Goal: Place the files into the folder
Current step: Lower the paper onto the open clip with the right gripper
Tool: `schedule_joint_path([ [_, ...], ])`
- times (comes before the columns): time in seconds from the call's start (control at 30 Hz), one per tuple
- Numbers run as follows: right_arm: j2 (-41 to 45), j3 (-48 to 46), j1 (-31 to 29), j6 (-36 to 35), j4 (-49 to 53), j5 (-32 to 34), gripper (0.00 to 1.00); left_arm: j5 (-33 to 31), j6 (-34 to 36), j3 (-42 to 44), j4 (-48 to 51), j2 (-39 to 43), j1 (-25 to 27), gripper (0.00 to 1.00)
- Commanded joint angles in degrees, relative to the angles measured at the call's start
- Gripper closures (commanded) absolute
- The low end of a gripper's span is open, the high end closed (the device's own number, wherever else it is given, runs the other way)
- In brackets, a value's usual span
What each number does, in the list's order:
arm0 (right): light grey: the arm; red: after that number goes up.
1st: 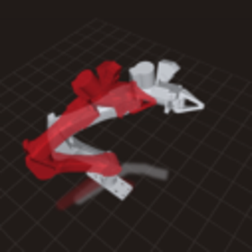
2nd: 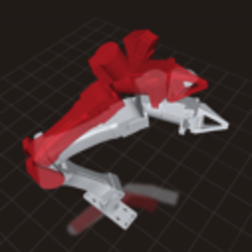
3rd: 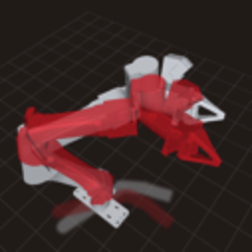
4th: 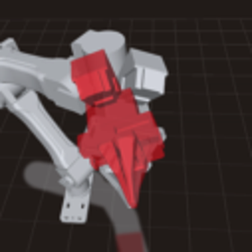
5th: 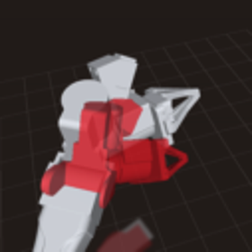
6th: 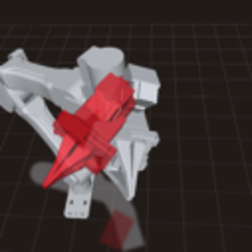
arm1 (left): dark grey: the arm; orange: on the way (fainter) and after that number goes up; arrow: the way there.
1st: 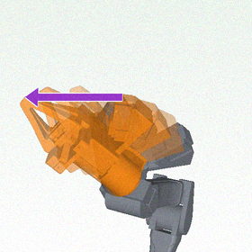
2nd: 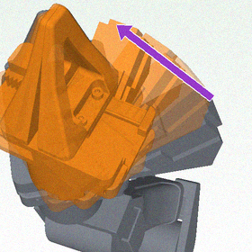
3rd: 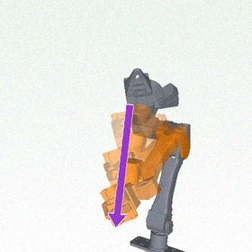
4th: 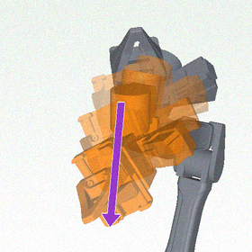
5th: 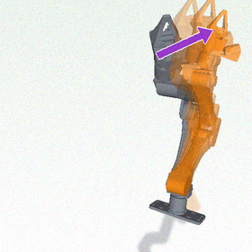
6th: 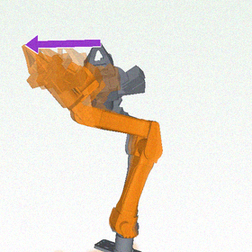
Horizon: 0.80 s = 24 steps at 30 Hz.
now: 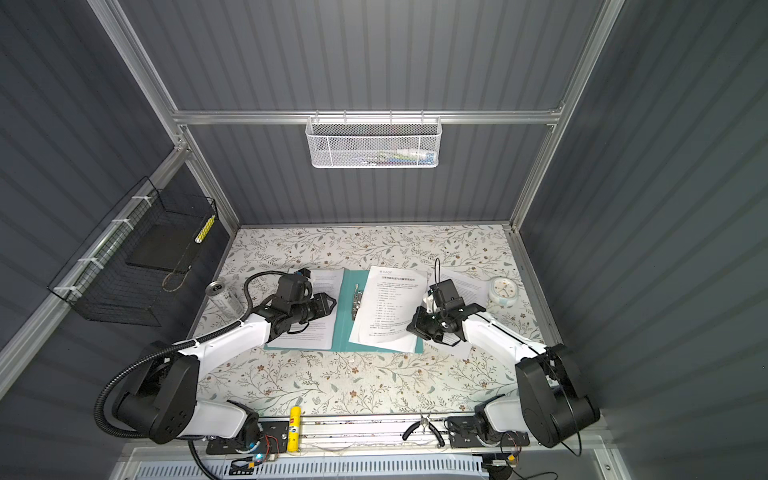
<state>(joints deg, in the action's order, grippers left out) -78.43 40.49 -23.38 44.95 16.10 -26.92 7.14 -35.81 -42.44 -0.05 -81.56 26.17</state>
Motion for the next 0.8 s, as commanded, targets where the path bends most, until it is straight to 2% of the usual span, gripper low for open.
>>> schedule_joint_path([
  [0.0,-1.47,-1.18,-1.69,3.46,-2.86,0.72,0.88,0.47,-0.63,0.64,0.05,0.68,0.28,0.58],
  [0.17,-2.77,-1.94,-3.51,6.42,-5.80,1.04,0.88,0.08,-0.29,0.86,0.49,1.34,0.23,0.58],
  [0.53,-2.56,-2.17,-5.45,8.07,-6.89,0.90,0.85,0.15,-0.24,1.14,0.49,1.49,0.37,0.58],
  [0.6,-2.25,-2.08,-6.06,8.18,-6.69,0.82,0.81,0.25,-0.16,1.04,0.49,1.41,0.37,0.58],
  [0.67,-1.79,-1.82,-6.33,7.41,-5.39,0.81,0.72,0.25,0.00,1.04,0.49,1.53,0.37,0.57],
  [0.77,0.30,-0.19,-6.17,4.36,1.31,3.51,0.60,-0.01,0.29,0.91,0.83,1.92,0.35,0.56],
])
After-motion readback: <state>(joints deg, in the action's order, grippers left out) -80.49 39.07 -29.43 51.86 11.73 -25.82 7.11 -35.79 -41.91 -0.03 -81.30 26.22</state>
